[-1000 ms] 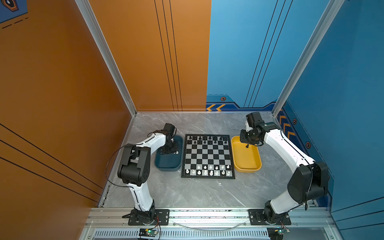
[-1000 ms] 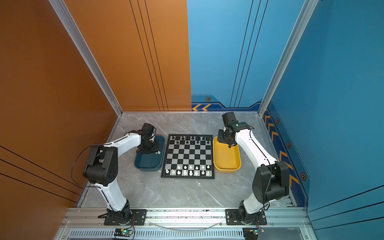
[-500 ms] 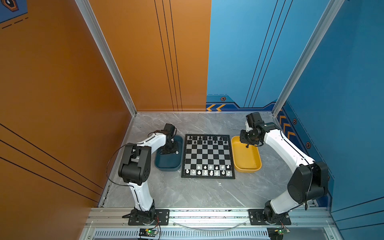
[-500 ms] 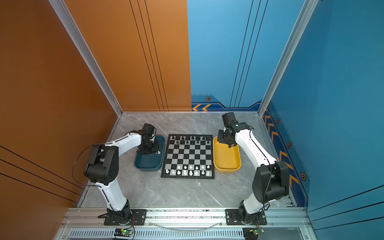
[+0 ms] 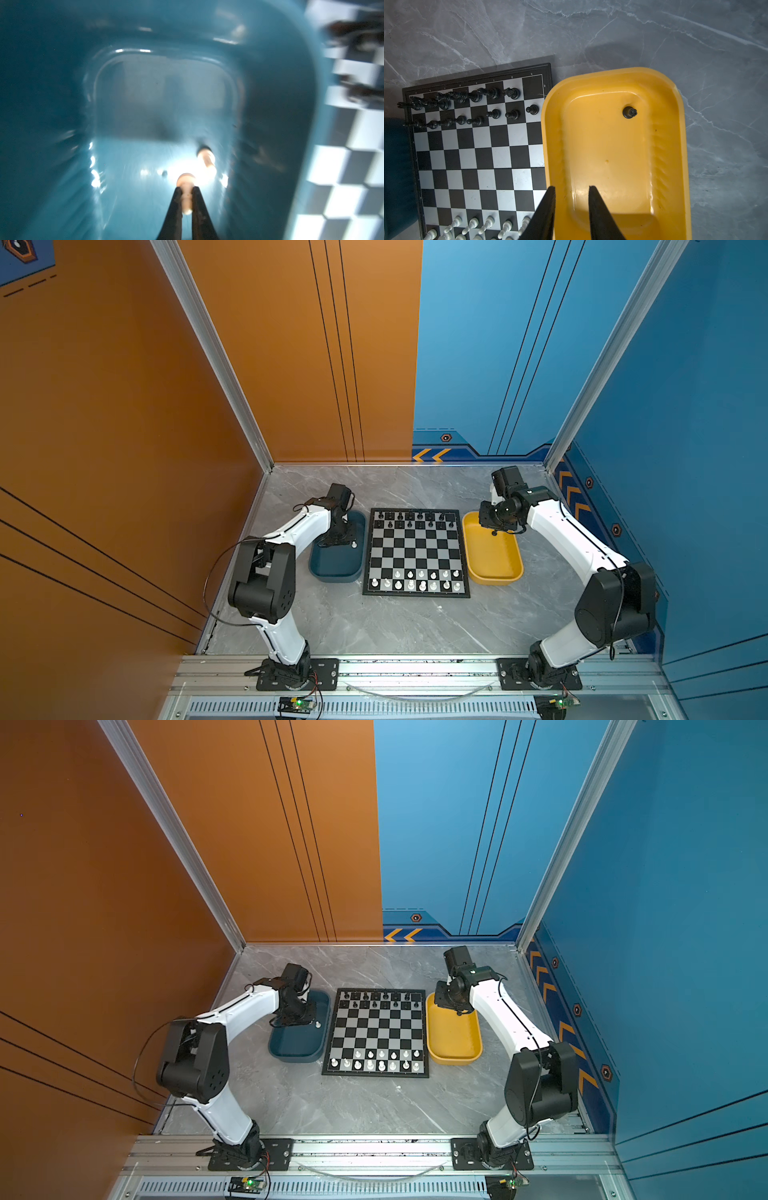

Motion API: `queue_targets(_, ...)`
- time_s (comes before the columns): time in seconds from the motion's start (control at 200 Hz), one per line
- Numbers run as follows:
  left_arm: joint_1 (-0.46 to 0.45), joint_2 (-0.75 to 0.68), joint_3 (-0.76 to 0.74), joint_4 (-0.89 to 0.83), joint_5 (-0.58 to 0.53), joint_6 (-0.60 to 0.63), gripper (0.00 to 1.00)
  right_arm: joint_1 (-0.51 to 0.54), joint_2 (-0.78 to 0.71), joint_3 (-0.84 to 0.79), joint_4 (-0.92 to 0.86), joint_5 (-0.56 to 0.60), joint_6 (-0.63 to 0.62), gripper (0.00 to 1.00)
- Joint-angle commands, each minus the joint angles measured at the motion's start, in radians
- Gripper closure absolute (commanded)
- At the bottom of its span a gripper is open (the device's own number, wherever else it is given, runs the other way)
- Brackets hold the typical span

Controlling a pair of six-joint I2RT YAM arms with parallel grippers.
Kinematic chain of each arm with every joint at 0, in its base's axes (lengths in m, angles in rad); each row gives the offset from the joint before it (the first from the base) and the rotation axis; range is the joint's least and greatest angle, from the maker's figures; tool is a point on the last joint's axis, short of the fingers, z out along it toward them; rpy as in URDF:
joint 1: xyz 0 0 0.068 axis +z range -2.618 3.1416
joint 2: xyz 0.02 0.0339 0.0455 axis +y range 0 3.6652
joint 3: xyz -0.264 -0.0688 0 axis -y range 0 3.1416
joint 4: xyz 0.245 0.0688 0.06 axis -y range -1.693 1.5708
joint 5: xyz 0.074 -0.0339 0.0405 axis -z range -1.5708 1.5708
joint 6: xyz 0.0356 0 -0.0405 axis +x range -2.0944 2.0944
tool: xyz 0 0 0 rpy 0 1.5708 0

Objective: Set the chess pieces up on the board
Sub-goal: 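Lift the white pawn out of the teal tray with the left gripper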

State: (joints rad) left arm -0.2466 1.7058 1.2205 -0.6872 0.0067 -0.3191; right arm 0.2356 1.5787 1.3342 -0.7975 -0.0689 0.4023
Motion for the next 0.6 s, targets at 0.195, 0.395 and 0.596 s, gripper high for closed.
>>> queue_targets(0.195, -0.134, -0.126, 0.053, -0.135, -0.011, 0.067, 0.99, 0.013, -0.058, -0.058, 0.027, -0.015, 0.027, 0.71)
queue_targets(0.395, -0.263, -0.106, 0.066, -0.159, -0.012, 0.085, 0.97, 0.039, -0.076, -0.073, 0.028, -0.003, 0.033, 0.71)
queue_targets(0.596, -0.329, -0.063, 0.044, -0.159, -0.012, 0.066, 0.96, 0.06, -0.089, -0.087, 0.028, 0.007, 0.039, 0.71)
